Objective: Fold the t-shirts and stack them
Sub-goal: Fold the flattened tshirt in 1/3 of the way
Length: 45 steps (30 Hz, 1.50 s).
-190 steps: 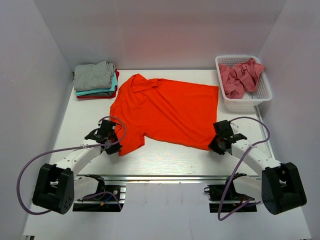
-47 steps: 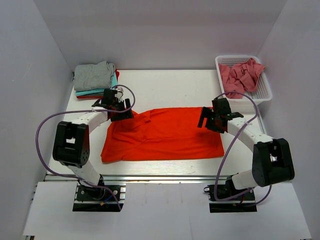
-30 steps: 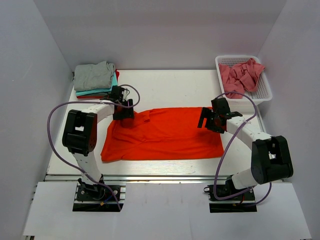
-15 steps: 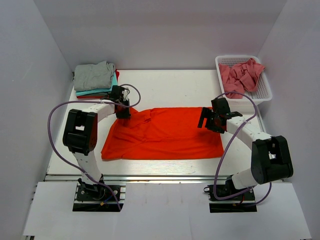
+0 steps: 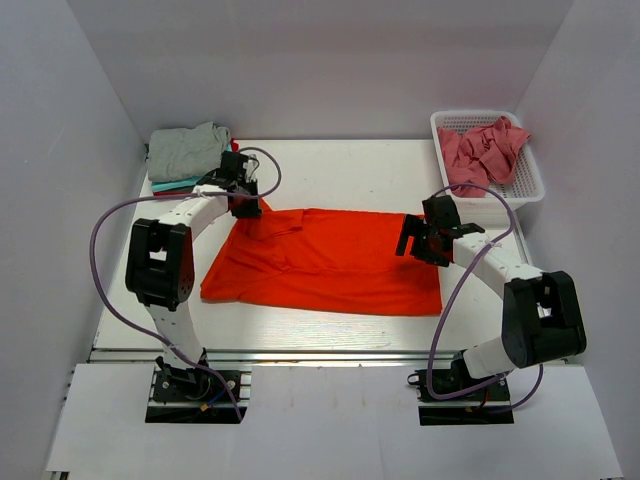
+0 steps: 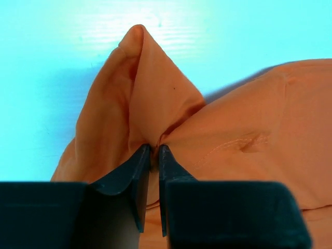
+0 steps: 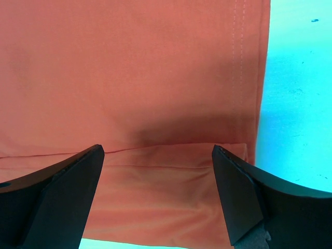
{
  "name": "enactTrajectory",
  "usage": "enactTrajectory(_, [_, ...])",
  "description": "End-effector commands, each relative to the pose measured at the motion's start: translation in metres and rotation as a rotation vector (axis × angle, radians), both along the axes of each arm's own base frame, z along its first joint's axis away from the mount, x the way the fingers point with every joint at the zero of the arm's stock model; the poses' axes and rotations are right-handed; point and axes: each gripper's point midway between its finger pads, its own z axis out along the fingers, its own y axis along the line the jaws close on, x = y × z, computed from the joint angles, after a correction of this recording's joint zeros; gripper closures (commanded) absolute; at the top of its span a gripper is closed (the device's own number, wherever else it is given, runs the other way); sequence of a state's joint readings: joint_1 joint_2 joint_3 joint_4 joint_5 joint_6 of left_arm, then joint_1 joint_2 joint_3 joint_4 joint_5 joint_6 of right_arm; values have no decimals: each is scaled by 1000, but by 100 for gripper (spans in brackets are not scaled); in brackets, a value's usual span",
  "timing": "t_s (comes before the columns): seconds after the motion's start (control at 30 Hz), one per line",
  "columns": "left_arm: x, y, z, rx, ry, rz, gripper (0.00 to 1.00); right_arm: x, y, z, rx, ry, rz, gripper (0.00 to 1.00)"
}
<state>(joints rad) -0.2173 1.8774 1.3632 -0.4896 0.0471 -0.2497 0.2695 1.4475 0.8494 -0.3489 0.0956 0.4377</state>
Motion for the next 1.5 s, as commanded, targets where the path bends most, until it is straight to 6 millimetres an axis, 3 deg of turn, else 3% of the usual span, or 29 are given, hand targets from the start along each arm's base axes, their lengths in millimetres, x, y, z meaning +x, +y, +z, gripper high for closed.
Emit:
enactTrajectory(0.0, [17,2,28,-10,-63,7,75,10,-1,5,-14,-20,-13,10])
enactTrajectory(0.27, [35,-13,34,-58,-67,-28,74,7,-4,-1,-23,-2,-22,10])
enactTrajectory(0.4, [39,-11,31,-41,-60,-28,60,8,-5,-2,-26,-5,-26,10])
enactTrajectory(0.6, [44,-17,19,-58,-44,-55,63,6,-5,-4,-27,5,-21,10])
enactTrajectory(0.7, [34,-27,14,-44,-31,-154,48,5,-5,-4,-27,3,-22,10])
enactTrajectory(0.73, [33,-30,12,-43,-40,-196,37,5,-6,-5,-29,7,-23,10])
enactTrajectory(0.77, [22,-56,16,-91,-60,-310,31,5,-5,-5,-30,6,-19,10])
enactTrajectory(0.8, [20,-71,30,-119,-126,-413,17,4,-6,-6,-32,10,-16,10])
enactTrajectory(0.83, [10,-81,26,-107,-131,-461,13,6,-5,-5,-25,4,-16,10])
enactTrajectory(0.9, [9,-85,26,-37,-164,-509,3,5,-3,-6,-22,5,-11,10])
enactTrajectory(0.97, [5,-97,22,11,-165,-560,3,5,-3,-6,-16,6,-12,10])
enactTrajectory(1.1, [18,-95,4,138,-120,-540,7,4,-1,-7,-8,10,-7,10])
enactTrajectory(1.3, [25,-91,-18,209,-80,-550,26,2,-4,-7,-17,6,-18,10])
enactTrajectory(1.47, [26,-92,-19,229,-84,-556,38,2,-6,-8,-28,4,-23,10])
